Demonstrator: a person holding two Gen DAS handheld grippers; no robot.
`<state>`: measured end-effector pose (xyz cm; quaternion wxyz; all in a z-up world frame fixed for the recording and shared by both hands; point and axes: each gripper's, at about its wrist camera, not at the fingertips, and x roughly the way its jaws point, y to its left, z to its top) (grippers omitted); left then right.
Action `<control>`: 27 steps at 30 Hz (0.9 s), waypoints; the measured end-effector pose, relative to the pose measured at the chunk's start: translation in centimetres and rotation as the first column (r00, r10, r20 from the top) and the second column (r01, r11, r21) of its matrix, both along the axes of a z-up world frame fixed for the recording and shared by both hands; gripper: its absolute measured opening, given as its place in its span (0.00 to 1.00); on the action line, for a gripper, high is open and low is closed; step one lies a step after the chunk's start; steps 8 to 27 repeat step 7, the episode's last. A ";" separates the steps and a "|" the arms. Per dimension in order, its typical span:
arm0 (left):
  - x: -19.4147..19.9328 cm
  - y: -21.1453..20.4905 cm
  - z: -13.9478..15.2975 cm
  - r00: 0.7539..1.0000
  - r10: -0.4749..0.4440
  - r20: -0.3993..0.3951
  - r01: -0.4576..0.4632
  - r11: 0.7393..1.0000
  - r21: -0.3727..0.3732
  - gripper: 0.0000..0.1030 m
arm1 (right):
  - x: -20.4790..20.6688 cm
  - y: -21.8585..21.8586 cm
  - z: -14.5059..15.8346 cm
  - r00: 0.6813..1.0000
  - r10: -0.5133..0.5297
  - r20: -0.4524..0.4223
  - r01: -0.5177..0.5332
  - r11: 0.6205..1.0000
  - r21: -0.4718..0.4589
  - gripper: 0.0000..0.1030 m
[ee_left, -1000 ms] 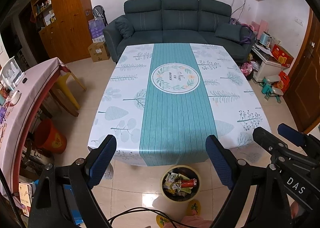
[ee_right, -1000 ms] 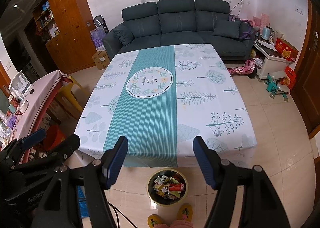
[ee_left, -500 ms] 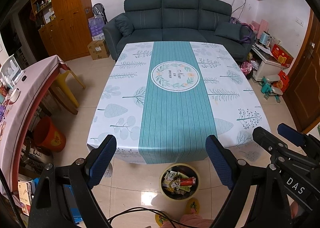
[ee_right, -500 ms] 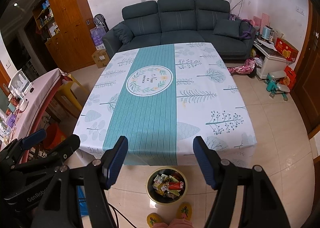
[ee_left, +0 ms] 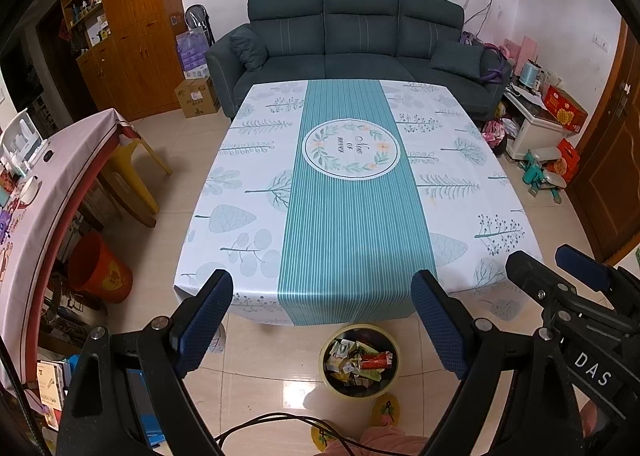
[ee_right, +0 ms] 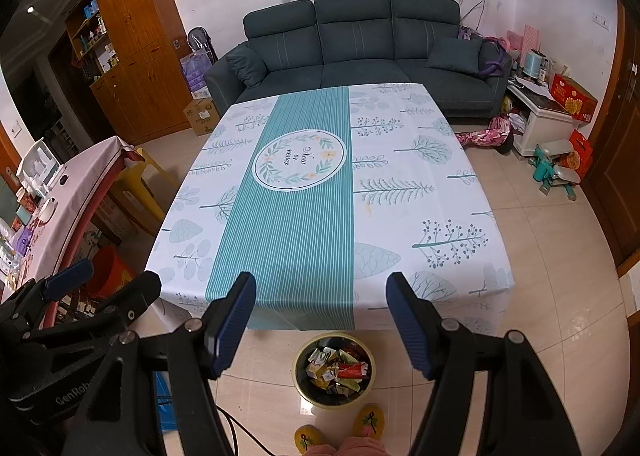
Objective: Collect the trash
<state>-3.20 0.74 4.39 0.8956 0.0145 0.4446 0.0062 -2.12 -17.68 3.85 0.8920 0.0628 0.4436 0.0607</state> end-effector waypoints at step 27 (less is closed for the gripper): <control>0.0 0.0 -0.1 1.000 -0.002 -0.004 0.002 1.000 -0.001 0.87 | 0.0 0.0 0.0 1.000 -0.001 -0.003 0.001 1.000 0.000 0.66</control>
